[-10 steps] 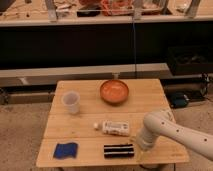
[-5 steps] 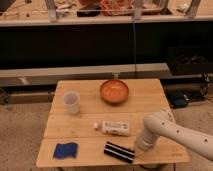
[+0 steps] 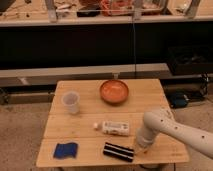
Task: Push the eraser across the table
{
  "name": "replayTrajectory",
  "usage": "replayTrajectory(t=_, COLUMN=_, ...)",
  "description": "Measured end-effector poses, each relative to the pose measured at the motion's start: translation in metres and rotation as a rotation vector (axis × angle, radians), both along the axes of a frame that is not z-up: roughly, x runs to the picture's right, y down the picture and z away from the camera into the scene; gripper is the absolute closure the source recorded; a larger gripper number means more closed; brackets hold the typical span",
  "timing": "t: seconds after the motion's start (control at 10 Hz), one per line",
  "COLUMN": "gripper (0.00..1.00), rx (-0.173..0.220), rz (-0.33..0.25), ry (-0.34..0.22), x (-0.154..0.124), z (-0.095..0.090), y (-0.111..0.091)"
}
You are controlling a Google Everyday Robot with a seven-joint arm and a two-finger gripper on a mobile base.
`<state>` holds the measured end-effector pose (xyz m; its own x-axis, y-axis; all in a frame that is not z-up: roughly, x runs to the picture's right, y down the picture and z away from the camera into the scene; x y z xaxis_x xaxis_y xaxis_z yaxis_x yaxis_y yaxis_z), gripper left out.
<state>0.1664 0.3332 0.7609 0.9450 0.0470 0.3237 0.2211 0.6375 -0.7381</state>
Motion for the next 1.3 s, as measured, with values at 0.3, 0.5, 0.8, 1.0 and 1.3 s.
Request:
replayTrajectory(t=0.3, gripper=0.97, rx=-0.007, rz=-0.013, ry=-0.011, x=-0.0051, z=0.0044, y=0.0001)
replayTrajectory(t=0.5, gripper=0.97, rx=-0.006, rz=-0.012, ry=-0.01, x=-0.0035, z=0.0025, y=-0.0024)
replayTrajectory(t=0.8, gripper=0.97, rx=-0.011, rz=-0.026, ry=-0.018, x=-0.0089, z=0.0073, y=-0.0031)
replayTrajectory(t=1.0, gripper=0.97, rx=-0.012, rz=-0.025, ry=-0.018, x=-0.0079, z=0.0055, y=-0.0047)
replayTrajectory(t=1.3, gripper=0.97, rx=-0.014, rz=-0.028, ry=-0.017, x=-0.0068, z=0.0044, y=-0.0053)
